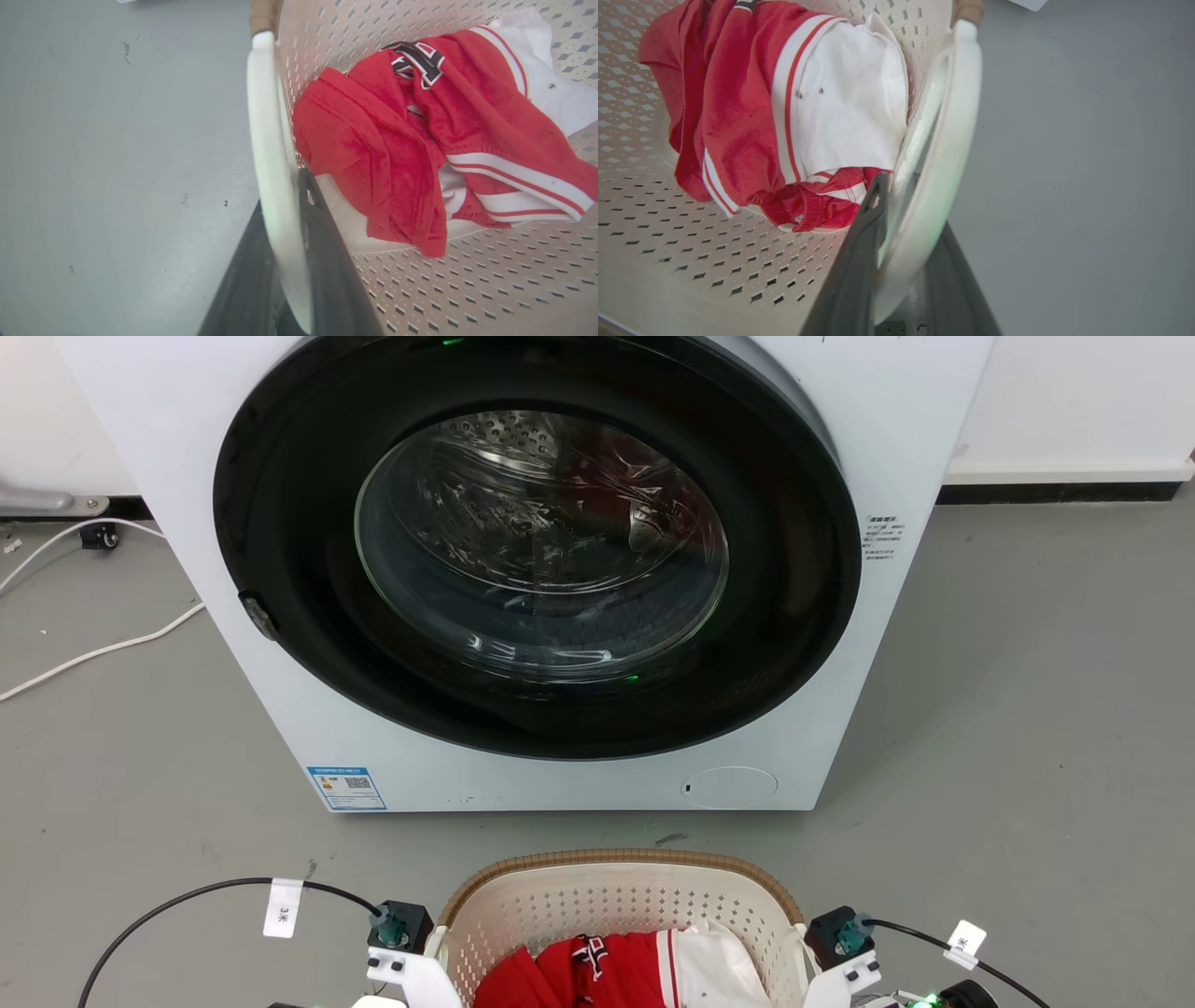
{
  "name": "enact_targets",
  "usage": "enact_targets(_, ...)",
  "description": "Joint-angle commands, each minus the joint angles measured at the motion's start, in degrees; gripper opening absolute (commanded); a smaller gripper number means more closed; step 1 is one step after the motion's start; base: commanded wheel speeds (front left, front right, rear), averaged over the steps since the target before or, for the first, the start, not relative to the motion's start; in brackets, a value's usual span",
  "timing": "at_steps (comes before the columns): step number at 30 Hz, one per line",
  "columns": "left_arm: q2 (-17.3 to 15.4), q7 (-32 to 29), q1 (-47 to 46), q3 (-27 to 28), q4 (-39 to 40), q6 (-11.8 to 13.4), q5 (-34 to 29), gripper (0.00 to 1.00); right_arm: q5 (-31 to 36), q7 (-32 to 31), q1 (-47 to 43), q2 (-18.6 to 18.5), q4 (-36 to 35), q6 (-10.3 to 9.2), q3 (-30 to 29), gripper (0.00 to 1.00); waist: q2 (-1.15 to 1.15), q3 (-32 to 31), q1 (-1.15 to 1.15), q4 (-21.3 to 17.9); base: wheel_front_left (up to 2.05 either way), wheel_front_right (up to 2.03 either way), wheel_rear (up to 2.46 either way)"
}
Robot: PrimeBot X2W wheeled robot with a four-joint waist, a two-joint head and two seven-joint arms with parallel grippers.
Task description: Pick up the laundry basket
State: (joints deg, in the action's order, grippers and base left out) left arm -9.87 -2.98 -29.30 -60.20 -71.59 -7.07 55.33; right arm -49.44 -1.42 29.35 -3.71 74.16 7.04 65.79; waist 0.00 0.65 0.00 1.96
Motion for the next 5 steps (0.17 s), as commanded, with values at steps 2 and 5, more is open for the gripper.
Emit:
enact_targets(2, 1.0, 0.4, -0.9, -0.5, 0.6, -0.7, 0.2, 0.00, -0.2, 0.7, 0.7, 1.5, -0.7, 0.83, 0.6, 0.00, 0.00, 0.0, 0.00, 0.0, 0.00, 0.00, 0.00)
enact_targets(5, 1.0, 0.6, -0.9, -0.9, 0.5, -0.7, 0.6, 0.00, -0.3, 0.7, 0.7, 1.5, -0.7, 0.83, 0.8, 0.00, 0.00, 0.0, 0.00, -0.1, 0.00, 0.00, 0.00)
